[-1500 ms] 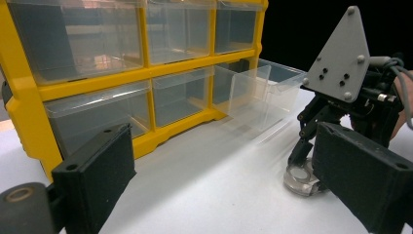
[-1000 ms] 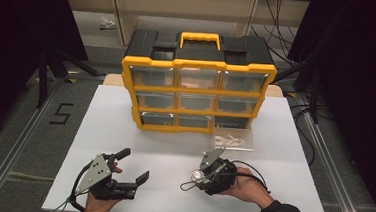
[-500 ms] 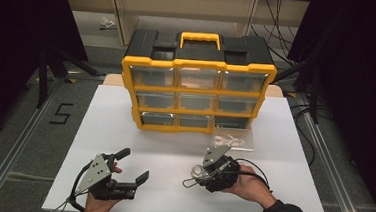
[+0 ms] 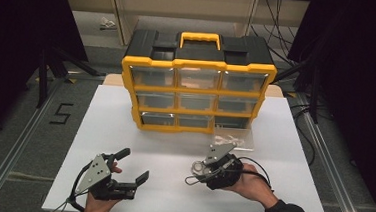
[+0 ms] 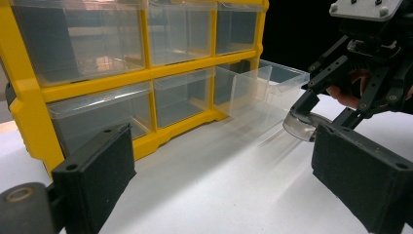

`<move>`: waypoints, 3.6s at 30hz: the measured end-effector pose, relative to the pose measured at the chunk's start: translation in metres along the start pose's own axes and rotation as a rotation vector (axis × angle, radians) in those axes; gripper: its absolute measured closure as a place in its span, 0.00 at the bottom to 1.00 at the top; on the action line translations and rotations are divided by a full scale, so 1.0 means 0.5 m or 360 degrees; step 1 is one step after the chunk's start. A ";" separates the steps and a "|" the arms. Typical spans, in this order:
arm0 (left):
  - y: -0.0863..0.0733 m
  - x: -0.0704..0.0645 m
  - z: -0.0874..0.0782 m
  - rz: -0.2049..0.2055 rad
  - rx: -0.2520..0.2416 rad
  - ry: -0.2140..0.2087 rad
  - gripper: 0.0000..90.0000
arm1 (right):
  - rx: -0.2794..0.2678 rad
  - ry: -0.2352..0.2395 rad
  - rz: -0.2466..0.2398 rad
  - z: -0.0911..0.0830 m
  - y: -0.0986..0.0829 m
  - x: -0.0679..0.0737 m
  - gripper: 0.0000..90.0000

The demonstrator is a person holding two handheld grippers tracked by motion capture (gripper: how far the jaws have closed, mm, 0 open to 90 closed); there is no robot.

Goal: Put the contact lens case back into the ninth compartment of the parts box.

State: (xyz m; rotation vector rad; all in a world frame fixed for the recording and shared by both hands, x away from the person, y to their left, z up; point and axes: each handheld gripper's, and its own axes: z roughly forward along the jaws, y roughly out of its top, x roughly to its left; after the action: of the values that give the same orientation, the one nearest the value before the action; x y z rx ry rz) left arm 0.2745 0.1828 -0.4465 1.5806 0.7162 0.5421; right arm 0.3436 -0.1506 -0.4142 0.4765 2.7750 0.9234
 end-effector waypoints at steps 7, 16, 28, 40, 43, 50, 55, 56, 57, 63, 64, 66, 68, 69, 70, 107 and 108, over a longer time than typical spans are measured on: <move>0.000 0.000 -0.001 0.0000 -0.0001 0.0002 0.09 | -0.0054 -0.0018 0.0018 -0.009 0.000 -0.006 0.55; 0.000 0.000 -0.001 0.0001 -0.0002 0.0003 0.09 | -0.0110 -0.0048 0.0047 -0.020 0.001 -0.010 0.55; 0.000 0.000 -0.001 0.0002 -0.0001 0.0003 0.09 | -0.0182 -0.0092 0.0051 -0.037 0.004 -0.011 0.55; 0.000 0.000 -0.001 0.0005 -0.0002 0.0003 0.09 | -0.0283 -0.0151 0.0073 -0.051 0.005 -0.014 0.55; 0.000 0.000 -0.001 0.0005 -0.0001 0.0003 0.09 | -0.0300 -0.0162 0.0081 -0.055 0.005 -0.016 0.55; 0.000 0.000 -0.001 0.0004 -0.0002 0.0004 0.09 | -0.0331 -0.0183 0.0101 -0.063 0.003 -0.021 0.55; 0.000 0.000 -0.001 0.0004 -0.0001 0.0004 0.09 | -0.0360 -0.0205 0.0113 -0.069 0.002 -0.024 0.55; 0.000 0.000 -0.001 0.0004 -0.0001 0.0005 0.09 | -0.0365 -0.0210 0.0118 -0.070 0.002 -0.025 0.55; 0.000 0.000 -0.001 0.0004 -0.0001 0.0005 0.09 | -0.0365 -0.0210 0.0118 -0.070 0.002 -0.025 0.55; 0.000 0.000 -0.002 0.0003 -0.0002 0.0006 0.09 | -0.0409 -0.0238 0.0150 -0.077 -0.001 -0.031 0.55; 0.000 0.000 -0.002 0.0003 -0.0002 0.0006 0.09 | -0.0415 -0.0241 0.0156 -0.079 -0.002 -0.032 0.55; 0.000 0.000 -0.002 0.0003 -0.0001 0.0006 0.09 | -0.0425 -0.0246 0.0163 -0.080 -0.002 -0.033 0.55; 0.000 0.000 -0.002 0.0004 -0.0001 0.0005 0.09 | -0.0441 -0.0259 0.0175 -0.083 -0.003 -0.036 0.55; 0.000 0.000 -0.001 0.0004 -0.0001 0.0006 0.09 | -0.0450 -0.0262 0.0182 -0.084 -0.004 -0.037 0.55; 0.000 0.000 -0.001 0.0004 -0.0001 0.0006 0.09 | -0.0466 -0.0278 0.0196 -0.087 -0.005 -0.038 0.55; 0.000 0.000 -0.002 0.0003 -0.0003 0.0007 0.09 | -0.0587 -0.0428 0.0350 -0.125 -0.031 -0.078 0.55; 0.000 0.000 -0.002 0.0003 -0.0003 0.0006 0.09 | -0.0587 -0.0428 0.0350 -0.125 -0.031 -0.078 0.55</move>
State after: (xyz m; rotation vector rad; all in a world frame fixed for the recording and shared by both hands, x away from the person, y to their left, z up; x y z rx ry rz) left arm 0.2738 0.1833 -0.4464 1.5792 0.7169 0.5472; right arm 0.3594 -0.2107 -0.3716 0.7848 2.2772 1.2789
